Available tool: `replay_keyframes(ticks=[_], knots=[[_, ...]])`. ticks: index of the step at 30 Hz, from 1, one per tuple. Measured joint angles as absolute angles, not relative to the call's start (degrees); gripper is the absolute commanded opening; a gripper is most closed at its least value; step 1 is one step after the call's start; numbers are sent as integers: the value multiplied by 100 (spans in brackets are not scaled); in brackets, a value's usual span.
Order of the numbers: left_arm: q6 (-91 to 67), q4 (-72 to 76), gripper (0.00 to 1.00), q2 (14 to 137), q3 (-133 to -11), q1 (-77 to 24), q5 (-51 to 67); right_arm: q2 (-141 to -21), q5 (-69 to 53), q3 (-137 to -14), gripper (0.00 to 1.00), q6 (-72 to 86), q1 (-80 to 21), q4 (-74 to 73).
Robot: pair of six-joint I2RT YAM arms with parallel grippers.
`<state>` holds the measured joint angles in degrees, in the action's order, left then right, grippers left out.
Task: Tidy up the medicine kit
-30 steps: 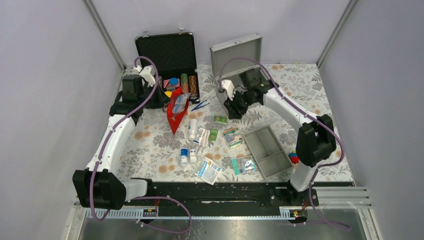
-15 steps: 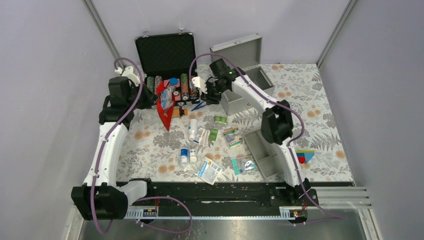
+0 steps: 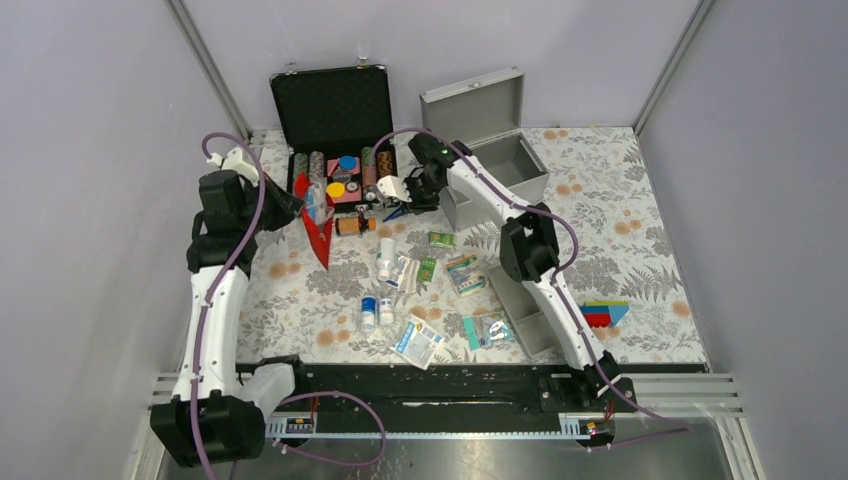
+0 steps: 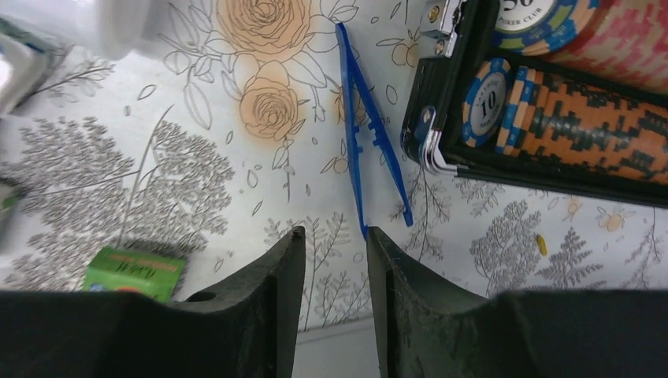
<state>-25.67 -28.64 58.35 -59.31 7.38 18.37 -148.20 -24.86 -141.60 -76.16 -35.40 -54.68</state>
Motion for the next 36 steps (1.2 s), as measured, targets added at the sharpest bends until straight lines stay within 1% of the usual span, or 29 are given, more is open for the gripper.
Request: replay_keyframes(ticks=[5, 6, 7, 8, 9, 10, 17, 21, 24, 27, 29, 31, 32, 34, 35, 36], knots=[[-2657, -2847, 0, 5701, -5852, 908, 1942, -15218, -2309, -14383, 40, -7819, -3568, -5376], [-2665, -2849, 0, 5693, -5843, 937, 1953, -15268, -2294, -14383, 36, -7865, -3568, -5356], [-2681, -2845, 0, 5684, -5835, 974, 1966, -15310, -2305, -14392, 31, -7933, -3568, -5339], [-2689, -2840, 0, 5677, -5826, 1009, 1979, -15321, -2272, -14438, 21, -7996, -3568, -5330], [-2694, -2825, 0, 5664, -5806, 1035, 1990, -15340, -2252, -14497, 6, -8062, -3568, -5319], [-2705, -2816, 0, 5638, -5776, 1074, 1999, -15371, -2246, -14553, 0, -8123, -3568, -5315], [-2707, -2805, 0, 5496, -5658, 1280, 2060, -15502, -2314, -14685, 0, -8670, -3568, -5229], [-2724, -2676, 0, 5360, -5537, 1494, 2088, -15561, -2340, -14818, 0, -9028, -3568, -5450], [-2759, -2582, 0, 5256, -5428, 1680, 2115, -15675, -2377, -15165, 0, -9448, -3568, -6110], [-2777, -2556, 0, 5172, -5358, 1865, 2174, -15738, -2456, -15535, 0, -10110, -3566, -7323], [-2775, -2558, 0, 5133, -5347, 1986, 2198, -15738, -2477, -15701, 0, -10377, -3564, -7863], [-2775, -2554, 0, 5096, -5334, 2069, 2206, -15738, -2502, -15869, 12, -10464, -3557, -8230], [-2775, -2545, 0, 5081, -5319, 2095, 2209, -15738, -2512, -15933, 20, -10468, -3553, -8331], [-2799, -2517, 0, 5068, -5282, 2128, 2233, -15734, -2624, -16055, 43, -10342, -3533, -8510], [-2818, -2512, 0, 5072, -5266, 2134, 2255, -15721, -2689, -16068, 53, -10197, -3524, -8532], [-2845, -2493, 0, 5074, -5231, 2134, 2285, -15703, -2766, -16062, 58, -10012, -3518, -8493]])
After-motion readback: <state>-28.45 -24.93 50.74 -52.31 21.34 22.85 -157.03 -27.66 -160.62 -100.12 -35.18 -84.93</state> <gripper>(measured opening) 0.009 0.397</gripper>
